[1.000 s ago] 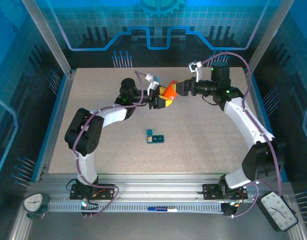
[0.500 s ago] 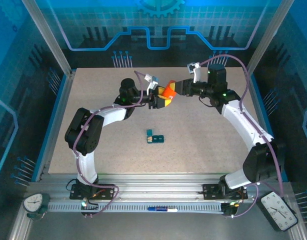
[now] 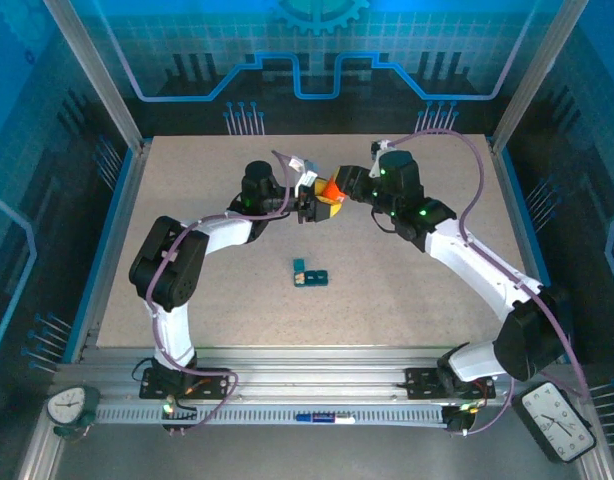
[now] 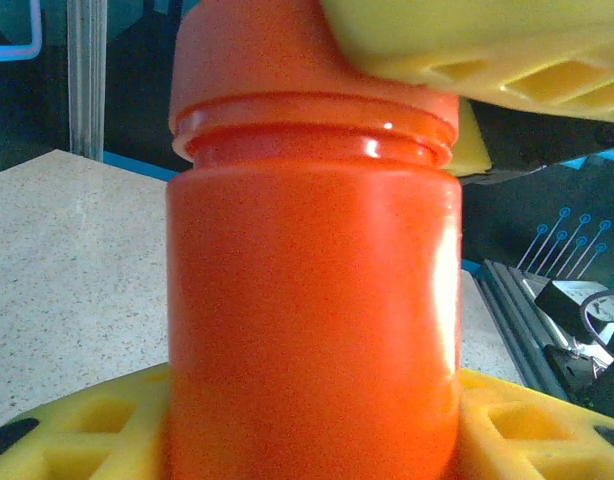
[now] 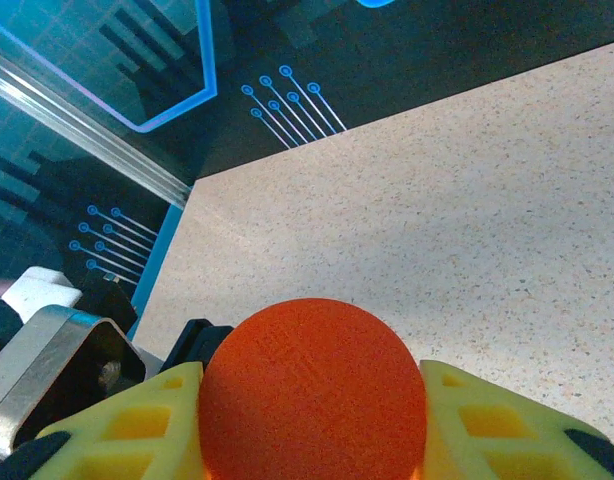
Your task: Sort the pills into containers
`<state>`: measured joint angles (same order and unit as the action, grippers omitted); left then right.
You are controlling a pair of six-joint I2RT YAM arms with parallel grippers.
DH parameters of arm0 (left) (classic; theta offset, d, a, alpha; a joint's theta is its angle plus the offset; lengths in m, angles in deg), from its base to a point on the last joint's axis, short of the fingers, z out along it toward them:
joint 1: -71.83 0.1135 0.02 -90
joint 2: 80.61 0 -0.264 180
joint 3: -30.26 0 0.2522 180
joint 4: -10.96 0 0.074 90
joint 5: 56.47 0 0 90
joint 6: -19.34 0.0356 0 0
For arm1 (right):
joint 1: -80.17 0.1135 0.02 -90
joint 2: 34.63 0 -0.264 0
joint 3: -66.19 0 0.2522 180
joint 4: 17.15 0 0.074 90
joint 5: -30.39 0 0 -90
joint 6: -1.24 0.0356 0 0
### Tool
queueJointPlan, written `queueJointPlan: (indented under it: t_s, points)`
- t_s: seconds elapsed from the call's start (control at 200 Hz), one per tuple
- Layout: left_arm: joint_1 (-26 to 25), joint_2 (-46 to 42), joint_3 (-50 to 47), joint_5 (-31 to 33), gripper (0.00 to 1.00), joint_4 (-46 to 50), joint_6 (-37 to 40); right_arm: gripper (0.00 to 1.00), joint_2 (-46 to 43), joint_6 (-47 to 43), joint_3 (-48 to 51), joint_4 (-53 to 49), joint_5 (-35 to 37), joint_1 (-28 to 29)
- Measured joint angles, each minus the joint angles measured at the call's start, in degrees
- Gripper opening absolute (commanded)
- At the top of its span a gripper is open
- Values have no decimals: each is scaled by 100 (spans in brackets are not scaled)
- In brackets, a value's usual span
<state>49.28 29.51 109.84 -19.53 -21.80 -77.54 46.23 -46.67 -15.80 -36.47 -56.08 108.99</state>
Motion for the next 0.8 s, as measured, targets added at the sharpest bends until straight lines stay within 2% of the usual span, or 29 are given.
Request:
queueJointPlan:
  t_s: [0.115,0.29,0.38,0.525,0.625,0.795]
  points:
    - [-7,0,0,35,0,0,0,39,0,17,0,2,-39,-39]
    - [-103,-2,2,90,0,-35,-11,75,-42,-127,0,-55,-1023,-459]
    - [-160,-4,2,96,0,-59,-22,84,-140,-411,0,-103,-1685,-717]
    - [-166,-4,2,92,0,-98,-28,89,-437,-964,0,-101,-2588,-1062]
    - [-162,-4,2,72,0,-138,-59,90,-577,-1408,-4,-94,-3091,-1309]
    - [-155,-4,50,-107,0,-184,-186,88,-262,-2041,-199,-146,-3941,-1808]
